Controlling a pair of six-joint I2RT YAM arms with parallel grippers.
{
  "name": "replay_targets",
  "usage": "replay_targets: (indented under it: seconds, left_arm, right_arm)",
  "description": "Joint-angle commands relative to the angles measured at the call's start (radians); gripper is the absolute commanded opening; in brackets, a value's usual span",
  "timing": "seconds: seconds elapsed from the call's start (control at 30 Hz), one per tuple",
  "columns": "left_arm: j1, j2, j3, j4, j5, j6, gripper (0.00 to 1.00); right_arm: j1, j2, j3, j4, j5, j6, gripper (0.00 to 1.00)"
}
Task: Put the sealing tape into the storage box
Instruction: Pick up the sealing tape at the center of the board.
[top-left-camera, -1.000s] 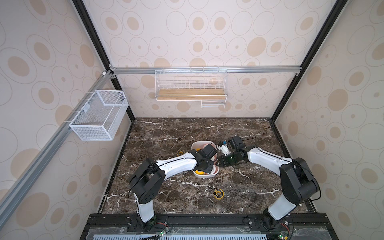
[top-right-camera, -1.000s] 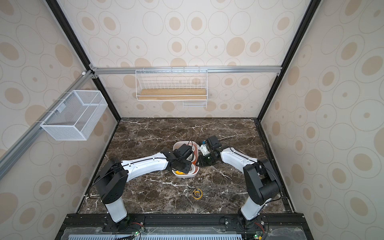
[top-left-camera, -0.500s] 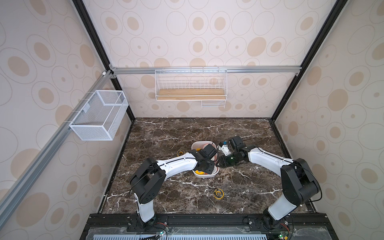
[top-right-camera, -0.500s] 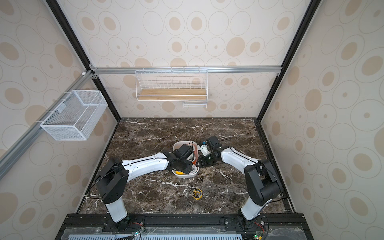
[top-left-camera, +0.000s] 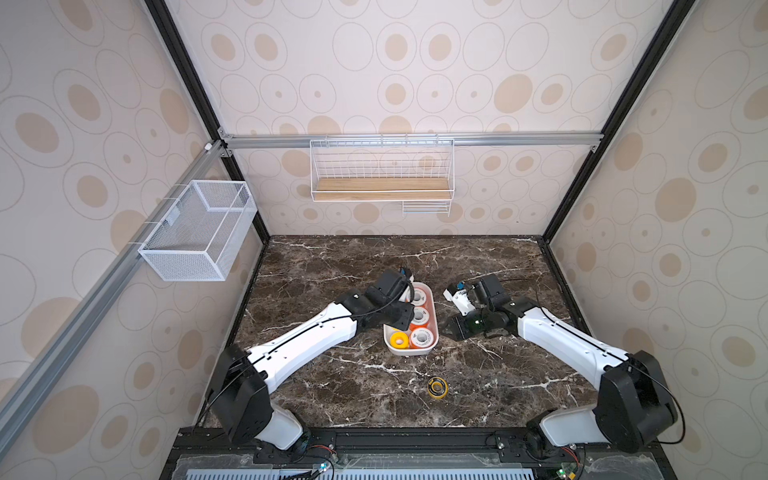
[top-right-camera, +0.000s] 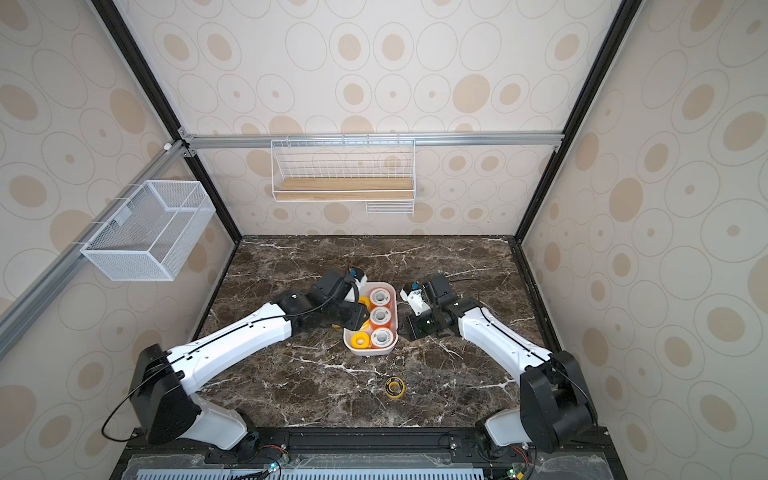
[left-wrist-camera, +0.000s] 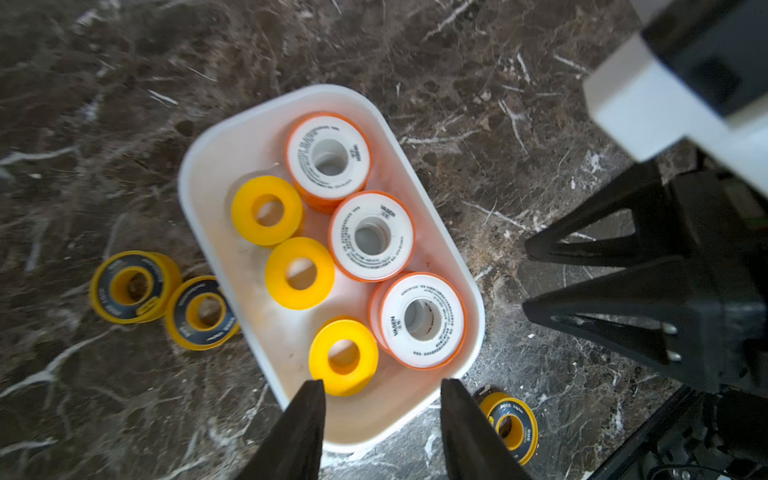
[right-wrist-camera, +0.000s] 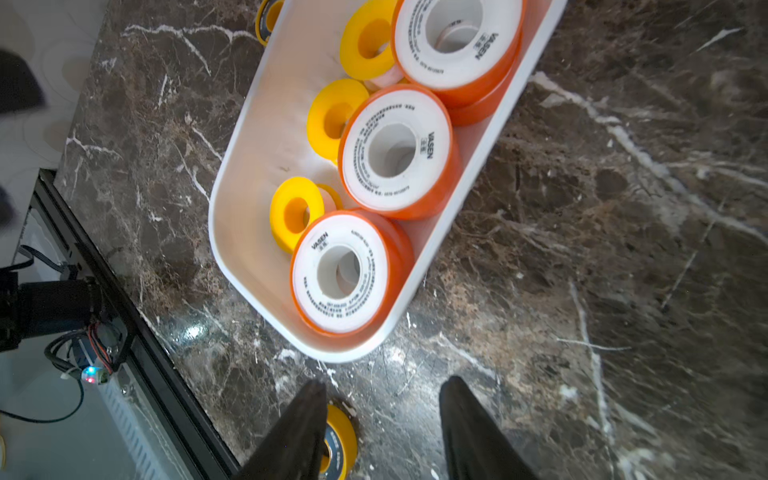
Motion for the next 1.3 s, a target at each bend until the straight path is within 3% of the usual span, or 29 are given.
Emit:
replay_targets:
  seconds: [0.0, 0.23, 0.37, 0.5, 0.87, 1.1, 1.27]
  left_arm:
    - [0.067, -0.079, -0.017, -0.119, 0.033, 0.055, 0.49]
    - [0.274, -0.247, -0.062, -0.189, 0.149, 0.107, 0.51]
    - [0.359, -0.324, -0.135, -0.154, 0.130, 0.108, 0.52]
    - [0.390, -0.383, -0.233, -0.078, 0.133, 0.062, 0.54]
    - [0.391, -0.465, -0.257, -0.088, 0.037, 0.092, 0.57]
    - [0.392, -0.483, -0.261, -0.095, -0.001, 0.104, 0.59]
    - [0.392, -0.480, -0.261, -0.097, -0.010, 0.107, 0.59]
  right_arm:
    - [0.005, -0.070, -0.050, -0.060, 0.055, -0.030, 0.52]
    - [0.041, -0.217, -0.137, -0.111, 0.130, -0.018, 0.56]
    - [0.070, -0.284, -0.178, -0.125, 0.149, -0.002, 0.56]
    - [0.106, -0.310, -0.202, -0.128, 0.170, 0.017, 0.60]
    - [0.339, -0.228, -0.209, -0.115, 0.293, 0.052, 0.70]
    - [0.474, -0.143, -0.207, -0.082, 0.385, 0.074, 0.86]
    - [0.533, -0.074, -0.198, -0.046, 0.400, 0.084, 0.89]
